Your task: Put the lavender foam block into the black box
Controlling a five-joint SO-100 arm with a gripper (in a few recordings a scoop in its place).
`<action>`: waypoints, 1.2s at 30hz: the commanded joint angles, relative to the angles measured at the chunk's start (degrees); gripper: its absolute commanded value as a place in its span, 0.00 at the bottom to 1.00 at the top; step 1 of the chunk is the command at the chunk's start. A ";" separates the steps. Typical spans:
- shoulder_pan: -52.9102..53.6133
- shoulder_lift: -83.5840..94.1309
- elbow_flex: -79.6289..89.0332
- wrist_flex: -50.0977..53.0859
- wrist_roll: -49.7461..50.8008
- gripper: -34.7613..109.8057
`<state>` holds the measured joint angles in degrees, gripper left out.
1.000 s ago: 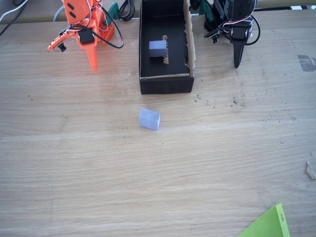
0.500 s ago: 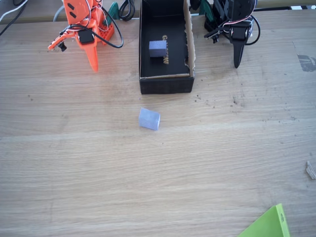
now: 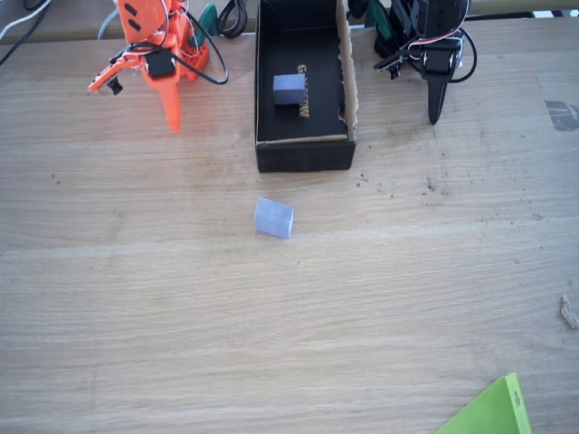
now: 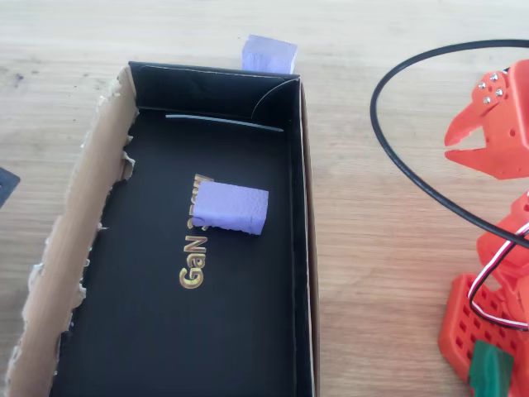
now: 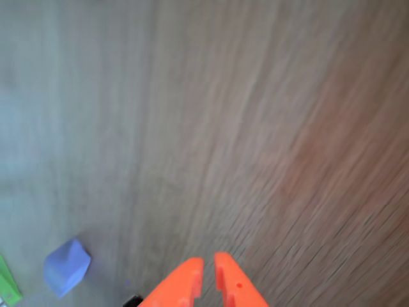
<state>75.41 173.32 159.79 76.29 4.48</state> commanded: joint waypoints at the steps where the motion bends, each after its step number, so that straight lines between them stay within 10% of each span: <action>1: 0.26 -1.05 -6.24 1.58 0.97 0.24; 36: -9.40 -59.50 -62.93 15.56 -0.09 0.24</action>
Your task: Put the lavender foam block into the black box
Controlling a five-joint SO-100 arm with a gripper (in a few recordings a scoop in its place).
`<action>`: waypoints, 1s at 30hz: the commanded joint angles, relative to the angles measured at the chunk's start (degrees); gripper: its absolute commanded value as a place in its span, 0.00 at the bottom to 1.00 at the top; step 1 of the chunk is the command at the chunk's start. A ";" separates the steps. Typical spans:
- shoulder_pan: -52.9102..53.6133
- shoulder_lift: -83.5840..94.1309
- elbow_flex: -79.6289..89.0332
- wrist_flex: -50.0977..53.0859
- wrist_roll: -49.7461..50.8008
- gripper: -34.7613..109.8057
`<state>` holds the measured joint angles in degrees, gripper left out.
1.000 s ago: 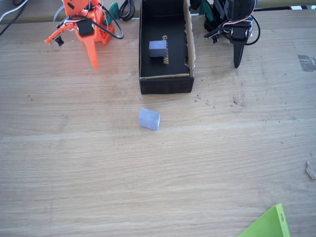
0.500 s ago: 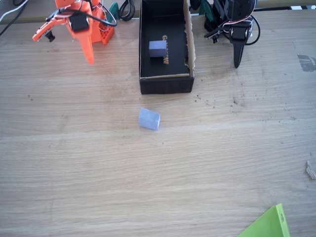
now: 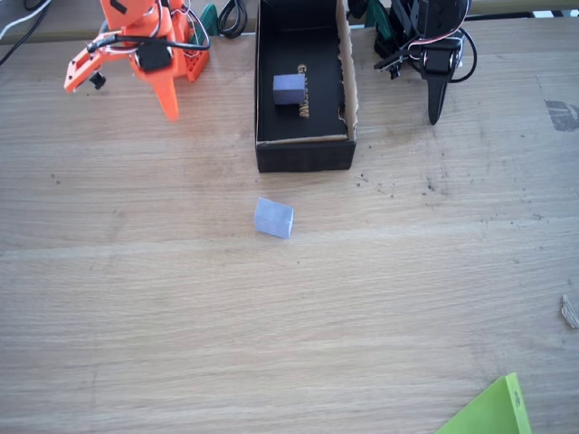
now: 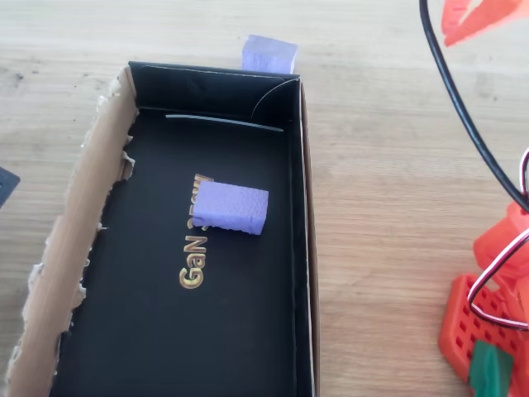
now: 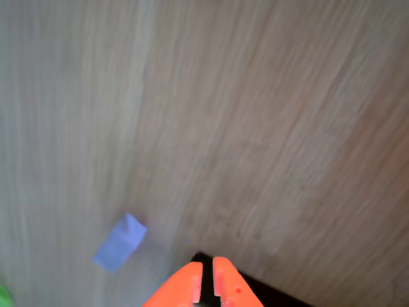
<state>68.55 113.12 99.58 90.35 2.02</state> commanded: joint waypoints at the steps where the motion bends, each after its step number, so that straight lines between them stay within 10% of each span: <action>1: -4.31 0.79 -2.81 1.58 3.25 0.24; 17: -25.49 -3.96 -8.35 2.64 19.60 0.24; 30: -9.76 -16.26 -23.20 2.11 0.09 0.24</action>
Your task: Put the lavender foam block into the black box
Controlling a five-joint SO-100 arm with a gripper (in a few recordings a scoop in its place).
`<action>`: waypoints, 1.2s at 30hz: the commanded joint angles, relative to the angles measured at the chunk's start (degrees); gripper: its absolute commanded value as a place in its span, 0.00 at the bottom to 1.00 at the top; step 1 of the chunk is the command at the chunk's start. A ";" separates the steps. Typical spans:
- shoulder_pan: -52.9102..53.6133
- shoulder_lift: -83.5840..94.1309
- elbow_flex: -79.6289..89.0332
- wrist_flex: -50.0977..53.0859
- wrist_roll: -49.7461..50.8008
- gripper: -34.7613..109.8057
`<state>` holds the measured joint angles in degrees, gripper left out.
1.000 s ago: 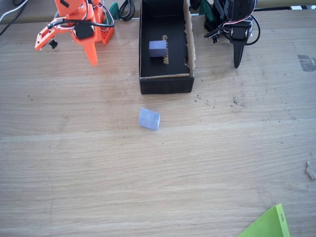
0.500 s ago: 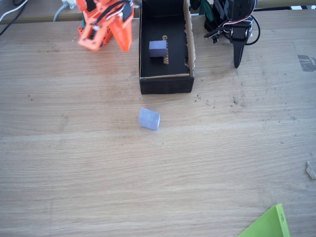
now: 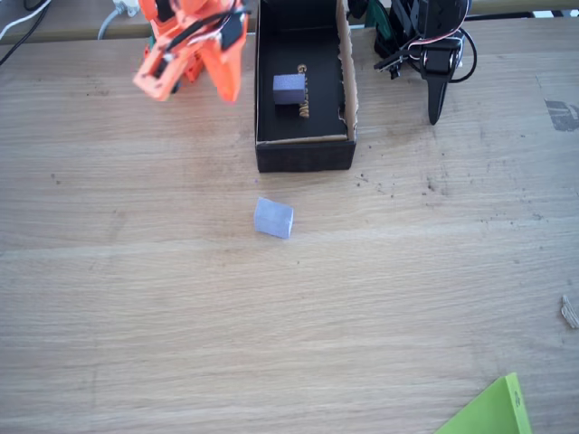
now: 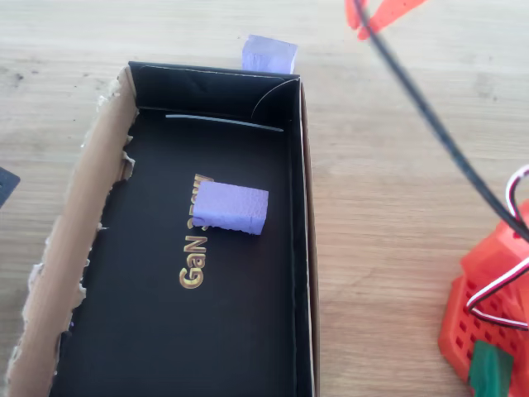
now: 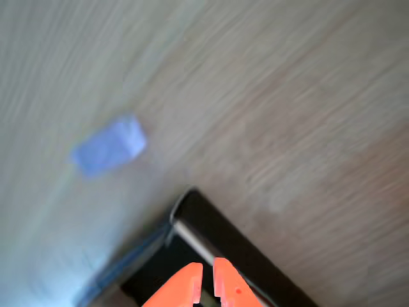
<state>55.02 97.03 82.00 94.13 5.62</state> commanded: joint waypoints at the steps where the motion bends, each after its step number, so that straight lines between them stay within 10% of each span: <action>1: 4.75 -0.70 -5.80 -2.72 -5.01 0.24; 36: 7.21 -26.54 -33.40 -4.92 -8.53 0.24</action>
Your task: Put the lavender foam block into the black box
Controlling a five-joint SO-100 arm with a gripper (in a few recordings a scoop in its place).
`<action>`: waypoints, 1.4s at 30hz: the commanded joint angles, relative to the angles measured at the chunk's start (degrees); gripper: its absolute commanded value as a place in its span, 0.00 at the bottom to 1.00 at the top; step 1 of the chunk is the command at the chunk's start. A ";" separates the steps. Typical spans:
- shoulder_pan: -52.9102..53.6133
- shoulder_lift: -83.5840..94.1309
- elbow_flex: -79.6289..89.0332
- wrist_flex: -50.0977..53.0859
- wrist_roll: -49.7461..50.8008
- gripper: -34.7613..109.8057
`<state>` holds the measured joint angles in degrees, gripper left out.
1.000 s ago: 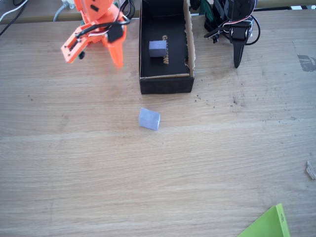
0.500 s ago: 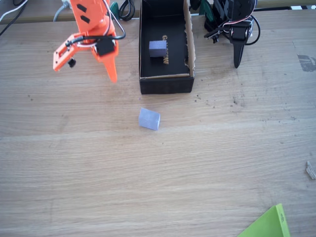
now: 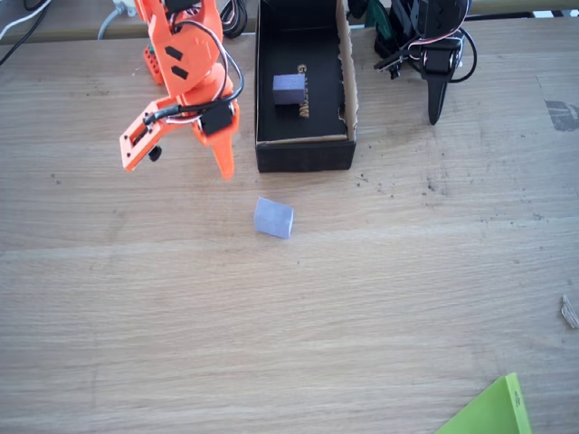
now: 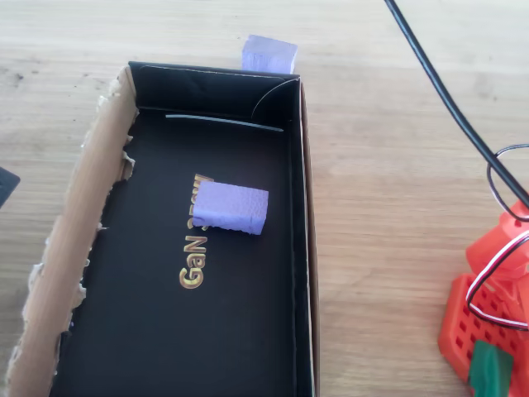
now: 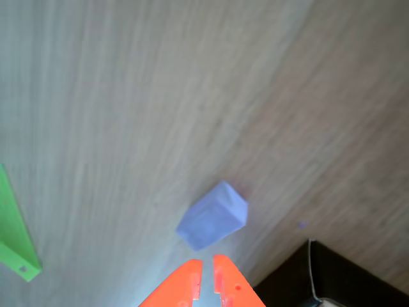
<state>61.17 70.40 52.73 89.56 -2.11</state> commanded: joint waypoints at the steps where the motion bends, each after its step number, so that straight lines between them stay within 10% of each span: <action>1: 1.05 -0.53 -4.66 -0.26 -0.70 0.24; 42: -7.56 -7.73 -15.47 7.73 6.15 0.24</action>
<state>54.58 60.38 39.29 96.42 1.93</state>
